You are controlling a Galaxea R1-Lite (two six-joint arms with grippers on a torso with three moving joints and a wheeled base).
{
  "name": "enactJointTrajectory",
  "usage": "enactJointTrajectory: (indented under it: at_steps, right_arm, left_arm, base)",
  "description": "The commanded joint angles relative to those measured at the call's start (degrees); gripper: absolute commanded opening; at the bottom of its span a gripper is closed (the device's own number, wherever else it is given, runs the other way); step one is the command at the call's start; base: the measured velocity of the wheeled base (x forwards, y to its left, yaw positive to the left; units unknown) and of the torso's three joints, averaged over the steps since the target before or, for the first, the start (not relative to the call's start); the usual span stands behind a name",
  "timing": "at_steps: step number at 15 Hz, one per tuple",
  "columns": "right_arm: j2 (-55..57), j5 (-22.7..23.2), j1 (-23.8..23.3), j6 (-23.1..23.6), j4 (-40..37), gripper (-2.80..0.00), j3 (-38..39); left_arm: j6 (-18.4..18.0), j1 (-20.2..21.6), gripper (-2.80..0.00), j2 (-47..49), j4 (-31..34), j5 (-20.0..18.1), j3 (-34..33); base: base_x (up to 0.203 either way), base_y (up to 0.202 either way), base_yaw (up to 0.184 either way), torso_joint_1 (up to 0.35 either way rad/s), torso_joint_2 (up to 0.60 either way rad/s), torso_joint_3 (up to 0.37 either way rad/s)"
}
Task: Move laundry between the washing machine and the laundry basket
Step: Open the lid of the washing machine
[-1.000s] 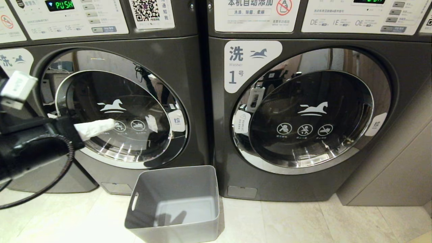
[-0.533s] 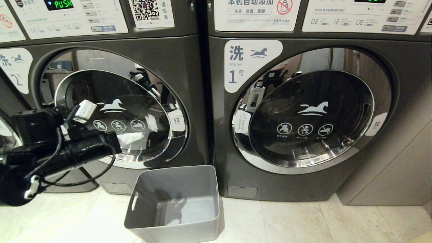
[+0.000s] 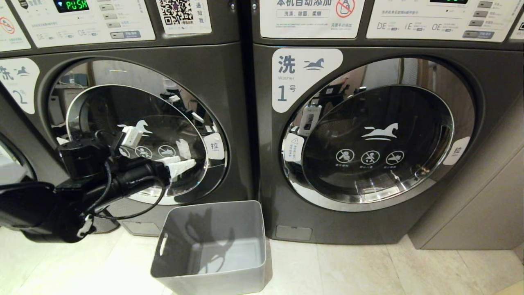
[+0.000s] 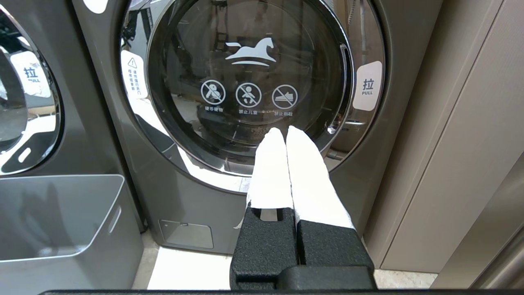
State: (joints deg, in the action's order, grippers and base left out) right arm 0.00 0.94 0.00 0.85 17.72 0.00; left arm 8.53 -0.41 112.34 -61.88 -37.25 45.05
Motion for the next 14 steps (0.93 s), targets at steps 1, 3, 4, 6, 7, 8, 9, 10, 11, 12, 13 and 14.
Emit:
enactJointTrajectory:
  at_steps: [1,3,4,6,7,8,9,10,11,12,13,14]
  right_arm:
    - [0.1,0.0,0.0,0.0,0.1,-2.8,2.3]
    - [0.1,0.0,0.0,0.0,0.1,-2.8,2.3]
    - [0.1,0.0,0.0,0.0,0.1,-2.8,2.3]
    - [0.1,0.0,0.0,0.0,0.1,-2.8,2.3]
    - [0.1,0.0,0.0,0.0,0.1,-2.8,2.3]
    - [0.1,0.0,0.0,0.0,0.1,-2.8,2.3]
    - [0.1,0.0,0.0,0.0,0.1,-2.8,2.3]
    - [0.1,0.0,0.0,0.0,0.1,-2.8,2.3]
    - [0.1,0.0,0.0,0.0,0.1,-2.8,2.3]
    - [0.1,0.0,0.0,0.0,0.1,-2.8,2.3]
    - [0.1,0.0,0.0,0.0,0.1,-2.8,2.3]
    - [0.1,0.0,0.0,0.0,0.1,-2.8,2.3]
  left_arm:
    - [-0.3,-1.0,0.0,3.9,-1.4,-0.2,3.6]
    - [-3.7,-1.1,0.0,6.8,-3.0,-0.1,6.1]
    - [-4.7,-1.3,0.0,7.5,-3.3,-0.1,6.4]
    - [-5.2,-1.6,0.0,9.6,-4.5,-0.1,7.8]
    - [-5.4,-1.6,0.0,11.3,-5.7,0.0,9.2]
    - [-5.4,-1.7,0.0,12.4,-6.3,0.0,10.4]
    - [-5.3,-1.7,0.0,12.9,-6.5,0.0,11.2]
    - [-5.3,-1.8,0.0,13.6,-6.5,0.0,12.3]
    - [-5.3,-1.8,0.0,14.4,-6.6,0.0,13.4]
    - [-5.2,-1.9,0.0,15.1,-6.6,0.0,14.1]
    - [-5.1,-2.2,0.0,15.3,-6.5,0.0,14.2]
    - [-5.0,-3.0,0.0,15.4,-6.5,0.0,14.2]
  base:
    - [0.0,0.0,0.0,0.0,0.0,0.0]
    - [0.0,0.0,0.0,0.0,0.0,0.0]
    - [0.0,0.0,0.0,0.0,0.0,0.0]
    - [0.0,0.0,0.0,0.0,0.0,0.0]
    - [0.0,0.0,0.0,0.0,0.0,0.0]
    - [0.0,0.0,0.0,0.0,0.0,0.0]
    - [0.0,0.0,0.0,0.0,0.0,0.0]
    - [0.0,0.0,0.0,0.0,0.0,0.0]
    - [0.0,0.0,0.0,0.0,0.0,0.0]
    - [0.0,0.0,0.0,0.0,0.0,0.0]
    - [0.0,0.0,0.0,0.0,0.0,0.0]
    - [0.0,0.0,0.0,0.0,0.0,0.0]
